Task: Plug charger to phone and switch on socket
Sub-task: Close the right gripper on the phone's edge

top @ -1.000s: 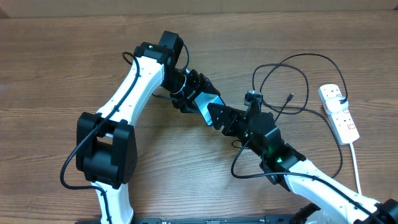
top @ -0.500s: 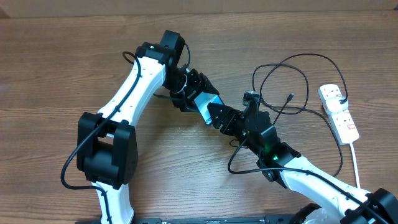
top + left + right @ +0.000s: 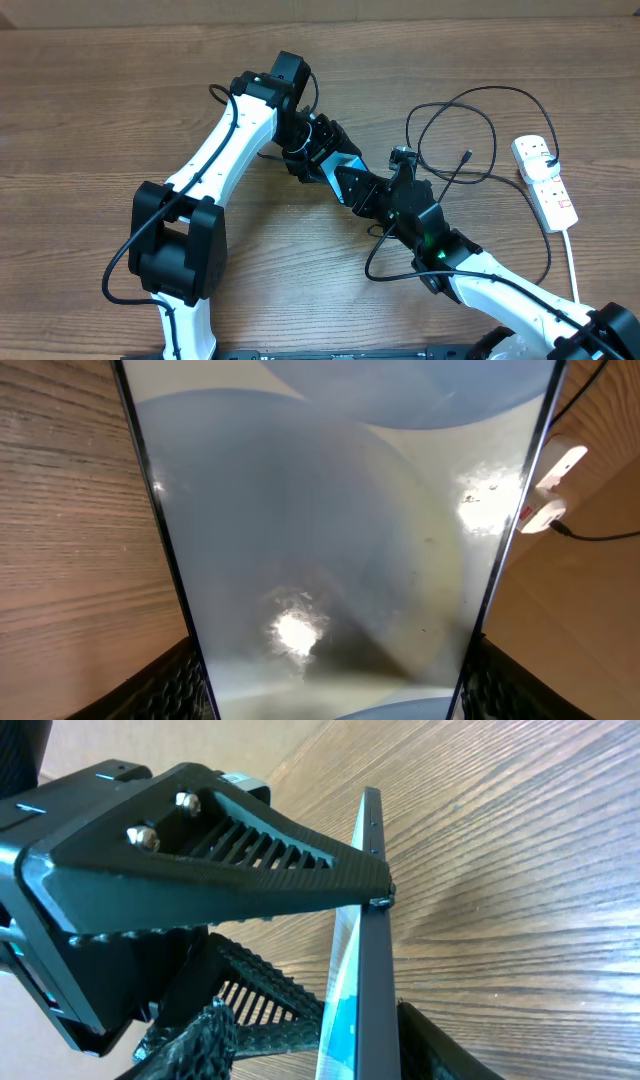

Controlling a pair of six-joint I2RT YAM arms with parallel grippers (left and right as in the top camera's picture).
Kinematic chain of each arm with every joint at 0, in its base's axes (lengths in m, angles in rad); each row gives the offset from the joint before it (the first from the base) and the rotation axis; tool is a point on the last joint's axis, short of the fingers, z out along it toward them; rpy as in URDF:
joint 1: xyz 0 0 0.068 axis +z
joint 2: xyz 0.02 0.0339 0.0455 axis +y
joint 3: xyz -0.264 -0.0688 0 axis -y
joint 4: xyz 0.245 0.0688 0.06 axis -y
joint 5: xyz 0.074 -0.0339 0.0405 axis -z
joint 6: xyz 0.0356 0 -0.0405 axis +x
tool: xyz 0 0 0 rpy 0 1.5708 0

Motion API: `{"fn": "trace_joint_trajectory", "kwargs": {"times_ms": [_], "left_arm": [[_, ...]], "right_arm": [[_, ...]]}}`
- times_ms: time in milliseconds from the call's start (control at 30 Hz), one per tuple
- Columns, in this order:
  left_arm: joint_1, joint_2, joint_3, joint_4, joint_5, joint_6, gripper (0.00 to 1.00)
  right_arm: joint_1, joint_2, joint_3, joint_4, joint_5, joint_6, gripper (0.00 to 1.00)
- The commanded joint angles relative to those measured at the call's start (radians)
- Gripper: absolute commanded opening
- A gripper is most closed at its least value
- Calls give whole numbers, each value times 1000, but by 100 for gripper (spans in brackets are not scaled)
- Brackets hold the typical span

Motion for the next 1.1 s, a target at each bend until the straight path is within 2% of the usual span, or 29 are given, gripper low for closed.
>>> {"fn": "trace_joint_trajectory", "kwargs": {"times_ms": [0, 233, 633, 1067], "left_arm": [[-14, 3, 31, 11, 20, -32, 58], [-28, 3, 31, 15, 20, -32, 58], [-34, 3, 31, 15, 19, -32, 58], [-34, 3, 31, 14, 19, -31, 59]], "right_arm": [[6, -1, 20, 10, 17, 0, 49], [6, 0, 20, 3, 17, 0, 41], [6, 0, 20, -32, 16, 0, 23], [6, 0, 20, -45, 15, 0, 16]]}}
